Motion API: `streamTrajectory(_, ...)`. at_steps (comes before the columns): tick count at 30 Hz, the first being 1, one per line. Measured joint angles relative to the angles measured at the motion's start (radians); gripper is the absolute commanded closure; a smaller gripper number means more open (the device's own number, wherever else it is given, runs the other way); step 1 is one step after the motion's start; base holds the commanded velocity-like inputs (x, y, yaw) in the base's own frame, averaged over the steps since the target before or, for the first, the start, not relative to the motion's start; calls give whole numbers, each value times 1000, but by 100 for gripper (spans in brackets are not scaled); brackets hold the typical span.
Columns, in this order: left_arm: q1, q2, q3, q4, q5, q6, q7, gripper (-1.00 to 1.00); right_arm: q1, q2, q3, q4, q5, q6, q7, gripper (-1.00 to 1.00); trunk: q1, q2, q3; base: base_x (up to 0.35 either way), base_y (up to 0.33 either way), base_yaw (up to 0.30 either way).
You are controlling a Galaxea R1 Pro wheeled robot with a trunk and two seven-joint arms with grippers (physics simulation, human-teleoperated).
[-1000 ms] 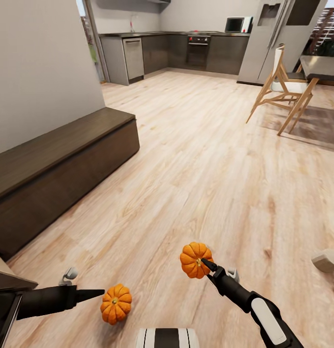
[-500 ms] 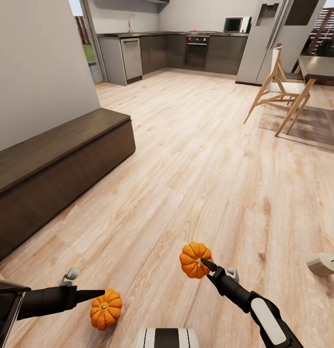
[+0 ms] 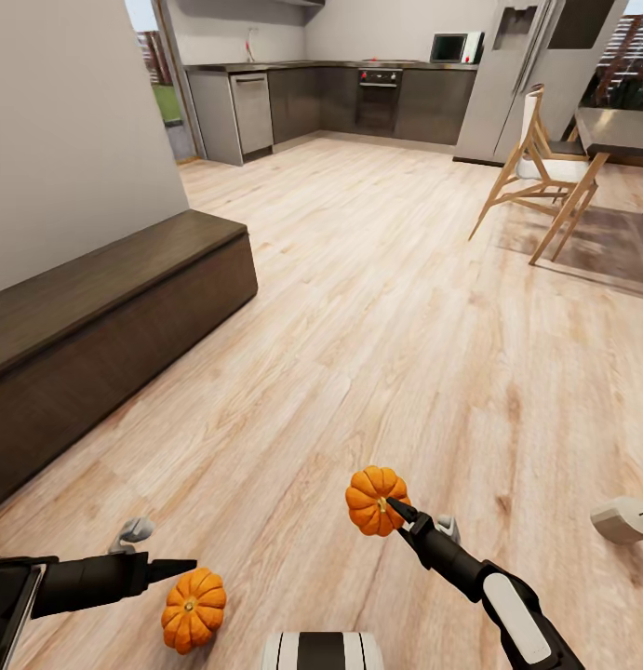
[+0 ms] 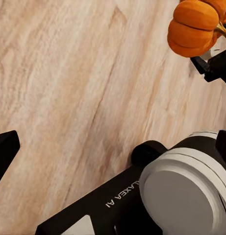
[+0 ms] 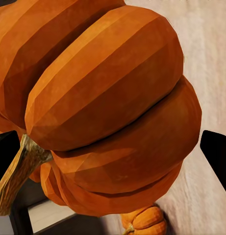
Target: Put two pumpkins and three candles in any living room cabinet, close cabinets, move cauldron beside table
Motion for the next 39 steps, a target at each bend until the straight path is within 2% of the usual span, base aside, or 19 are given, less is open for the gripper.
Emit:
streamTrajectory(4,0,-2,-1,0,2,0,5,-100,0,0,0,0,1,-1,20,100,0,0,0,0,0,0)
streamTrajectory(14,0,1,1,0,-1,1,9,-100,0,0,3,0,5,-5,25,100,5,-2,-39,0,0,0)
streamTrajectory(17,0,2,17,0,-3,1,15,-100,0,0,5,-2,5,-4,25,100,6,-3,-50,0,0,0)
streamTrajectory(20,0,6,57,0,-7,0,52,-100,0,1,14,-45,1,3,26,100,7,-4,-62,0,0,0)
streamTrajectory(22,0,7,80,0,-7,0,91,-100,0,1,42,-98,0,12,24,100,8,-4,-69,0,0,0)
streamTrajectory(26,0,9,120,-1,-3,-2,208,-100,0,-1,174,-270,8,45,18,100,10,-5,-85,0,0,0)
streamTrajectory(27,0,9,125,-1,-3,-3,238,-100,0,-1,193,-307,-11,54,19,100,10,-5,-89,0,0,0)
streamTrajectory(29,0,12,136,-1,-2,-3,262,-100,2,0,216,-369,-1,73,17,100,11,-6,-97,0,0,0)
streamTrajectory(31,0,17,161,-1,-3,-10,275,-100,20,0,229,-453,-8,121,17,100,12,-6,-104,0,0,0)
streamTrajectory(32,0,19,170,-1,-3,-15,281,-100,39,0,233,-506,1,139,16,100,13,-7,-108,0,0,0)
streamTrajectory(33,0,20,174,0,-3,-17,288,-100,53,1,238,-549,-10,152,17,100,13,-7,-112,0,0,0)
streamTrajectory(35,0,19,177,3,-2,-21,310,-100,74,6,258,-603,5,167,15,100,14,-7,-120,0,0,0)
streamTrajectory(36,0,19,179,9,-1,-22,330,-100,82,9,276,-626,-6,179,16,100,14,-7,-124,0,0,0)
streamTrajectory(39,-1,16,180,42,6,-27,400,-100,93,13,296,-655,1,188,15,100,16,-8,-135,0,0,0)
